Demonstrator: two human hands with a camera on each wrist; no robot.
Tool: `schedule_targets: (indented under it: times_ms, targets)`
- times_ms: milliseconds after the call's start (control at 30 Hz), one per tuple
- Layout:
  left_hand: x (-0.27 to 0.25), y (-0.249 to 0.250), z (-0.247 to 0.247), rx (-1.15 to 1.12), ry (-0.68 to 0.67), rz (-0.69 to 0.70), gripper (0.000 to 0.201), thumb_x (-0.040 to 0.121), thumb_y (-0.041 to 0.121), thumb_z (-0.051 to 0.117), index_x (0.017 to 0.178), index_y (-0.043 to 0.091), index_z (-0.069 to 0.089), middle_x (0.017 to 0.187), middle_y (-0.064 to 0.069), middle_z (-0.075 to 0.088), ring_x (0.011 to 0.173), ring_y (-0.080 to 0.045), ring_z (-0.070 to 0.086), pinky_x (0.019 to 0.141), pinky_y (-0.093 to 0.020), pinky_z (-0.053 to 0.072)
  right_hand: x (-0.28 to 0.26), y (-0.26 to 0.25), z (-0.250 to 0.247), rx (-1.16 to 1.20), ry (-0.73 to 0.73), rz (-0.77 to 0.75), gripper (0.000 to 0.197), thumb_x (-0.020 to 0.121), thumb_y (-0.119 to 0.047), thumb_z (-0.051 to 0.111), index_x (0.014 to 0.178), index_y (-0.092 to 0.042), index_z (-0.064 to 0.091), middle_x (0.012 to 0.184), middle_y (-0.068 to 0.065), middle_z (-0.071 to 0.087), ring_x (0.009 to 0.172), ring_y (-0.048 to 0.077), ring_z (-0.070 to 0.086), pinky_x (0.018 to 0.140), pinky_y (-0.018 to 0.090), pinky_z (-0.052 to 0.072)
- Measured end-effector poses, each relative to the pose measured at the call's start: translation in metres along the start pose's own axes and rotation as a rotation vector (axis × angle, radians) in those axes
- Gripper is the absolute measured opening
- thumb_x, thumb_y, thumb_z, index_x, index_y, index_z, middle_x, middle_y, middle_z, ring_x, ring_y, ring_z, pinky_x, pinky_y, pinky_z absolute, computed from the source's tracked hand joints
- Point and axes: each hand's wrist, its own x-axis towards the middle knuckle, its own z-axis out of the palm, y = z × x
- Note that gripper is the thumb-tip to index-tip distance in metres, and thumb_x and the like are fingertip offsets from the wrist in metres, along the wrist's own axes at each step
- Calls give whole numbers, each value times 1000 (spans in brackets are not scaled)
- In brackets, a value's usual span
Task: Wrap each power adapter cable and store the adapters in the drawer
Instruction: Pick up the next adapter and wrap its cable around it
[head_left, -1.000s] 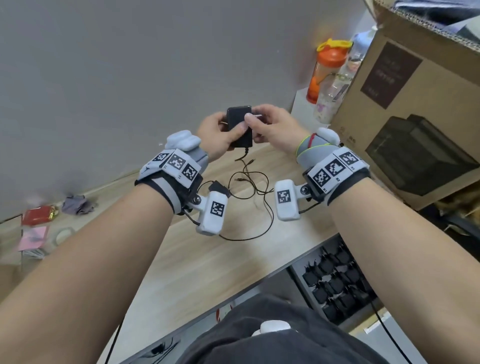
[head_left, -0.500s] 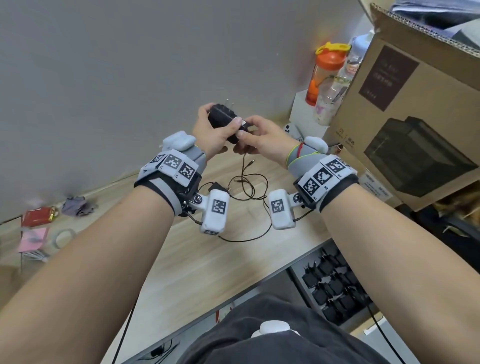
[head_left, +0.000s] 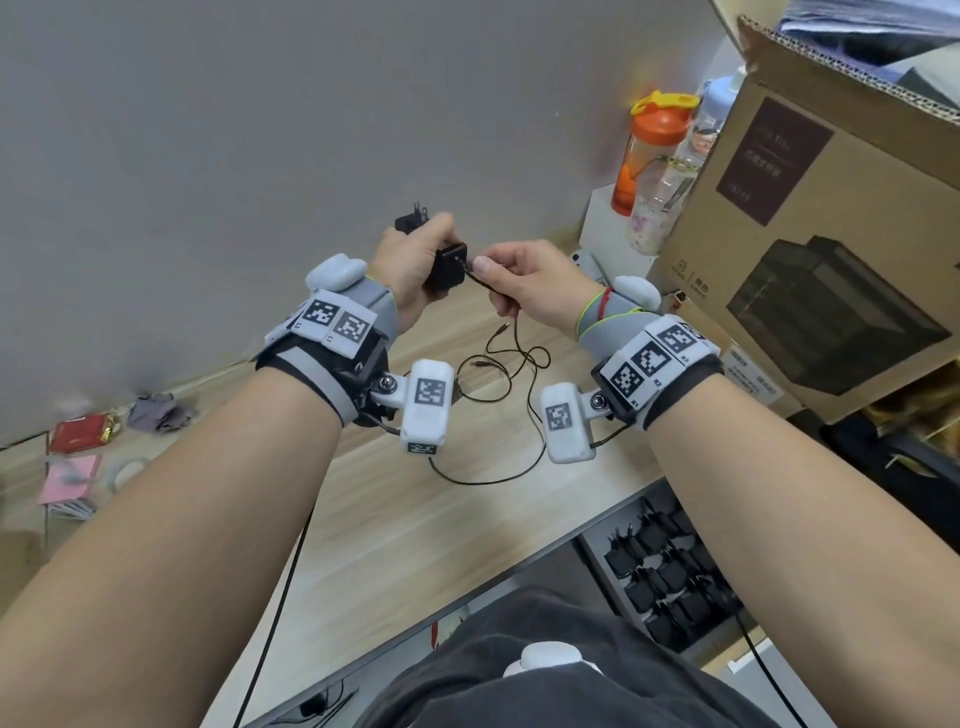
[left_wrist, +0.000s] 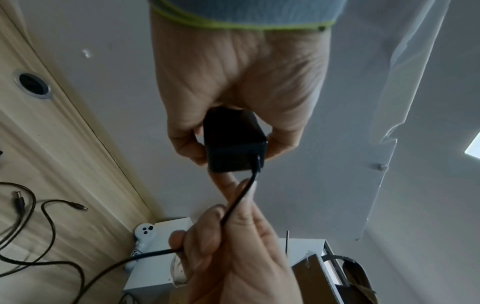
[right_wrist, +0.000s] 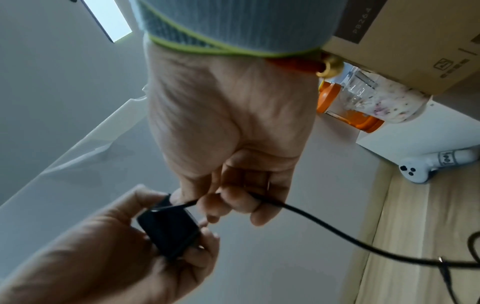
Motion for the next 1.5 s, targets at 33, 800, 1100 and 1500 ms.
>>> schedule_targets:
  times_ms: [33,800,1100,1500]
  targets:
    - [-2,1,0,-2,-32,-2,18,75,18,62,88,13,51,70,-2,50,58,-16,51,54,-25,37,-1,2,0,-5,11,9,12,102,-20,52,93,-17,60,56,-1,51,51,11,44,55,22,43]
    - [-31,5,-15,553,-378,-71,31,85,18,75,109,9,58,102,-14,72,60,-15,68,42,-18,47,-11,8,-20,15,-6,34,19,93,-42,63,93,-24,69,59,-9,44,48,9,29,48,25,26]
    - [-23,-7,-5,278,-128,137,36,79,25,82,105,5,67,84,-8,65,54,-17,59,50,-22,53,-7,5,-15,-97,168,30,35,100,-43,49,91,-14,66,42,-17,34,39,3,30,40,14,27]
    - [-24,4,-10,365,-168,86,48,75,39,83,103,3,69,78,-5,66,47,-14,51,42,-18,42,-17,11,-18,-253,110,60,23,97,-27,58,82,-19,73,41,-13,36,41,5,29,43,15,24]
